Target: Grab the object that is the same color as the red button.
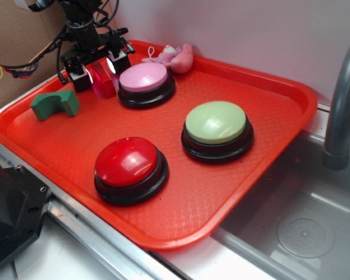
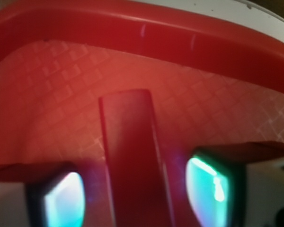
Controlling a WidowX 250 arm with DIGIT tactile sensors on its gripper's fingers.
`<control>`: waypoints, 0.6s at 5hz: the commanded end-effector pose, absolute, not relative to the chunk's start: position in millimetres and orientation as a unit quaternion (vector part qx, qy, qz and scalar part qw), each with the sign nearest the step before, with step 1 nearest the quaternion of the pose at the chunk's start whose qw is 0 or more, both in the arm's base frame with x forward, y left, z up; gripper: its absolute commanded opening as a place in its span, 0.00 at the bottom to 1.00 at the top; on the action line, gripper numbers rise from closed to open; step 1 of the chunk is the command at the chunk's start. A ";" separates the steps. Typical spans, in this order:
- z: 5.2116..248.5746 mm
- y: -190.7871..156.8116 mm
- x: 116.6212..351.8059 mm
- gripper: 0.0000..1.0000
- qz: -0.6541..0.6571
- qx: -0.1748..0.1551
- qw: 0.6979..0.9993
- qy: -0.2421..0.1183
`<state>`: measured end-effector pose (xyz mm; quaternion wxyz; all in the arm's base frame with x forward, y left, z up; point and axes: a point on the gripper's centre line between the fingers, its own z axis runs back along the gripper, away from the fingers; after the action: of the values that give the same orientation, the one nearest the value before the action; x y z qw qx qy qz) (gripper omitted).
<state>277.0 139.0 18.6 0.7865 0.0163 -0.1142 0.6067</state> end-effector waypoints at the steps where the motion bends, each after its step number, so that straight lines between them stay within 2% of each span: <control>1: 43.9 141.1 273.1 0.00 0.553 -0.003 0.823 -0.130; 2: 76.1 134.9 263.1 0.00 0.488 -0.034 0.861 -0.138; 3: 106.3 125.5 251.5 0.00 0.434 -0.037 0.891 -0.127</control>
<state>254.5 109.2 88.5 0.8978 -0.0394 -0.0932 0.4286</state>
